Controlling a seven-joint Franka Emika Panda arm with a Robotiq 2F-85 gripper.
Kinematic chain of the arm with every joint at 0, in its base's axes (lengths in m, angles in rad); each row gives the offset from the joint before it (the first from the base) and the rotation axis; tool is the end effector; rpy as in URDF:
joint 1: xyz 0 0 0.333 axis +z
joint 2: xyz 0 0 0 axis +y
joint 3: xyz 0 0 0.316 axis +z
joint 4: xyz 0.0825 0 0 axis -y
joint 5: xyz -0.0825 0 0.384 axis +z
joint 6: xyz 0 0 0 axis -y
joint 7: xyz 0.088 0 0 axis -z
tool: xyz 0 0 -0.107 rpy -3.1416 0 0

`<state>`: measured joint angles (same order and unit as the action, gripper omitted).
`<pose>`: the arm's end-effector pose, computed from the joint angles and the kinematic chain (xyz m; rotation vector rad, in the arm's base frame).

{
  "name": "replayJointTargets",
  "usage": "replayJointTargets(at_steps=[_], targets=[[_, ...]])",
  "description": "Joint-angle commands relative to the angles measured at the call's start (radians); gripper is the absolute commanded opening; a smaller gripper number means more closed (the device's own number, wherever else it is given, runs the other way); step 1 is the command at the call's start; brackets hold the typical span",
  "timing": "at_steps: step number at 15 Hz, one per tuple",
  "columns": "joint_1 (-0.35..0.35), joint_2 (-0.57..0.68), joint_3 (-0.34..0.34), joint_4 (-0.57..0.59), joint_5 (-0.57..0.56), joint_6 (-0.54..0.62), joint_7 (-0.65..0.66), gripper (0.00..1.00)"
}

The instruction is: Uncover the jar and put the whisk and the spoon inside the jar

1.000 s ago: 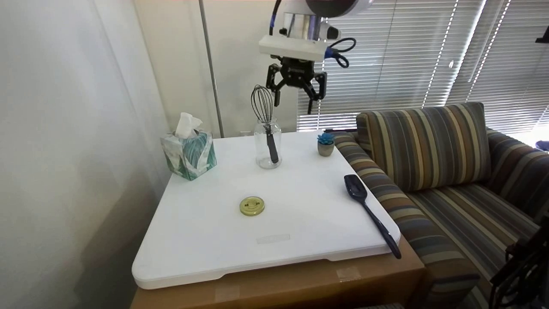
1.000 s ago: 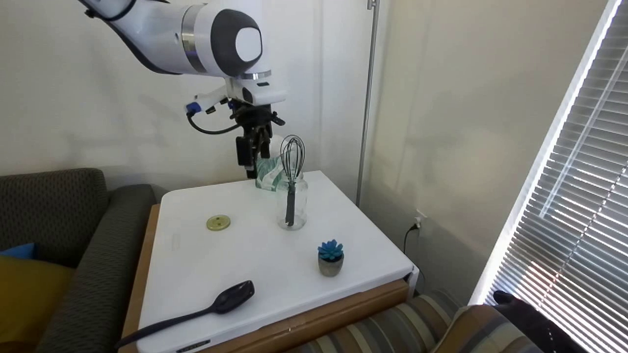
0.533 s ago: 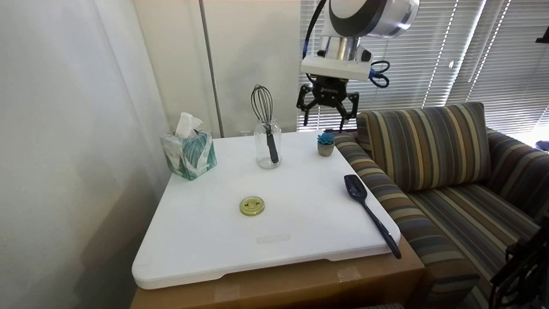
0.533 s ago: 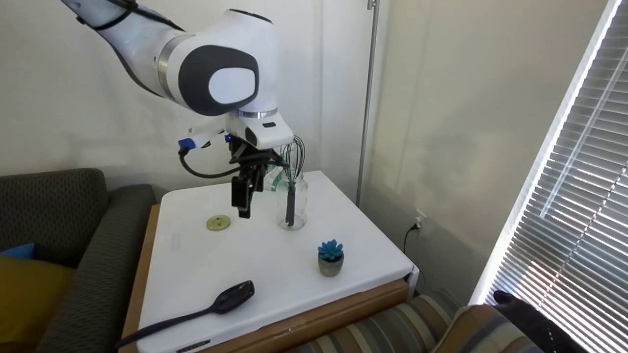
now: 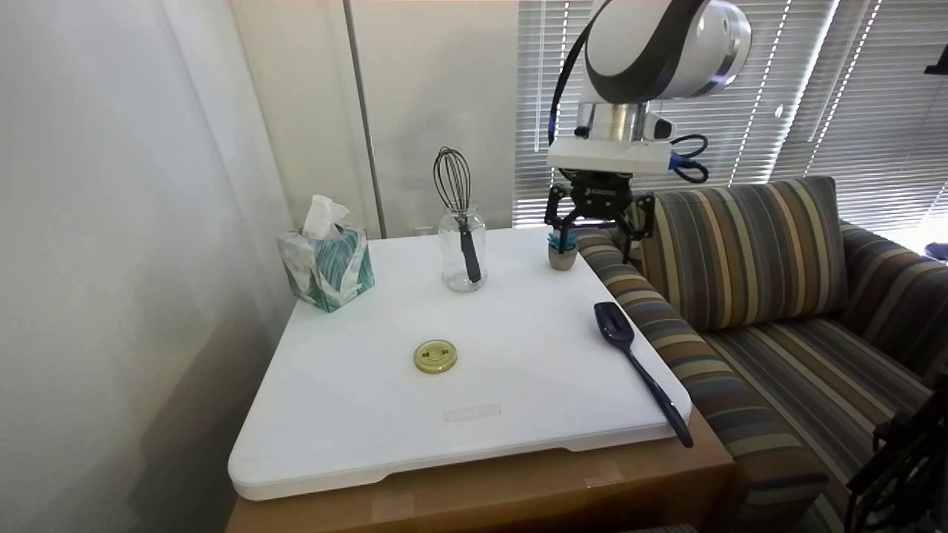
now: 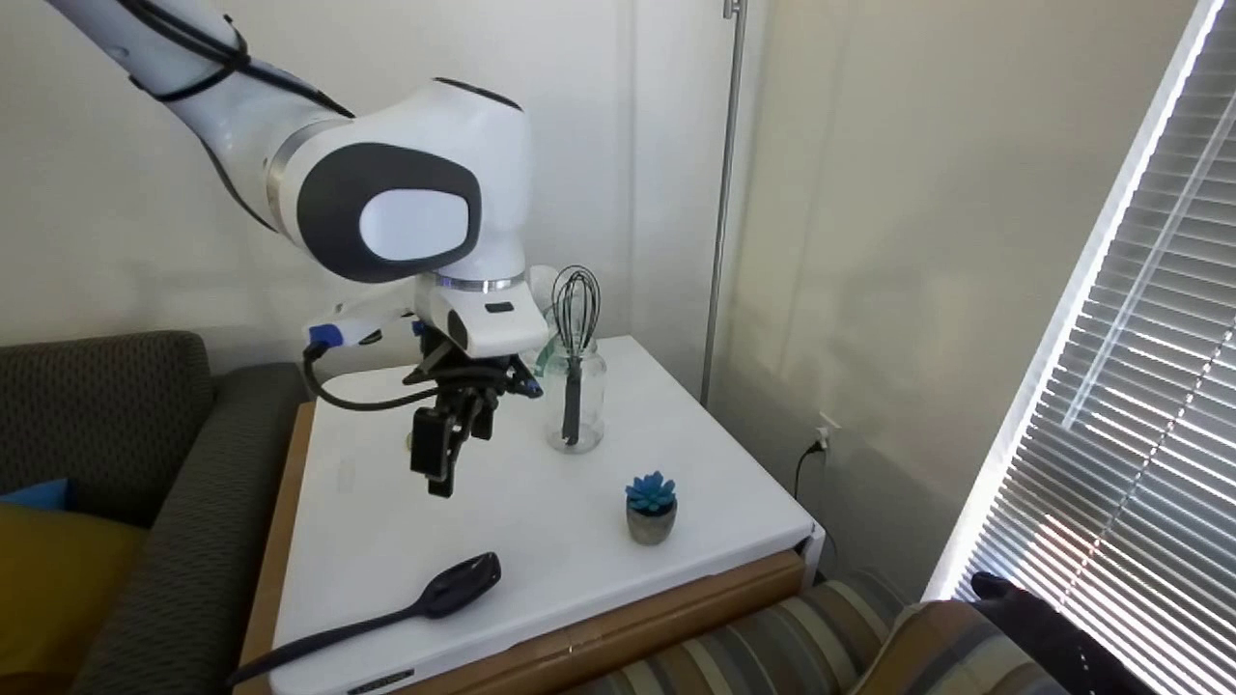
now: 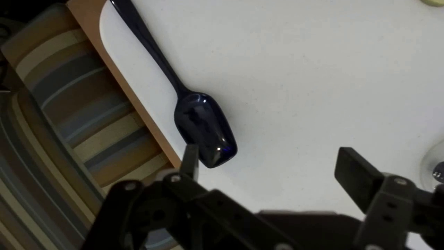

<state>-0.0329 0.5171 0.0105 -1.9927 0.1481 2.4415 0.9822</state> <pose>0.6017 -0.0133 0.1930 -2.6102 1.6409 0.1625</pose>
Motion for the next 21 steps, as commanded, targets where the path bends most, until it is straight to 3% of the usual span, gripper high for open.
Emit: replayJointTargets(at_steps=[1,11,14,21], targets=[[0.025,0.019,-0.048,-0.04,0.035,0.06,-0.019,1.0],[0.034,0.207,-0.09,0.086,0.105,0.166,0.036,1.0],[0.043,0.251,-0.103,0.131,0.096,0.148,0.065,1.0],[0.055,0.292,-0.11,0.221,0.084,-0.041,0.154,1.0]])
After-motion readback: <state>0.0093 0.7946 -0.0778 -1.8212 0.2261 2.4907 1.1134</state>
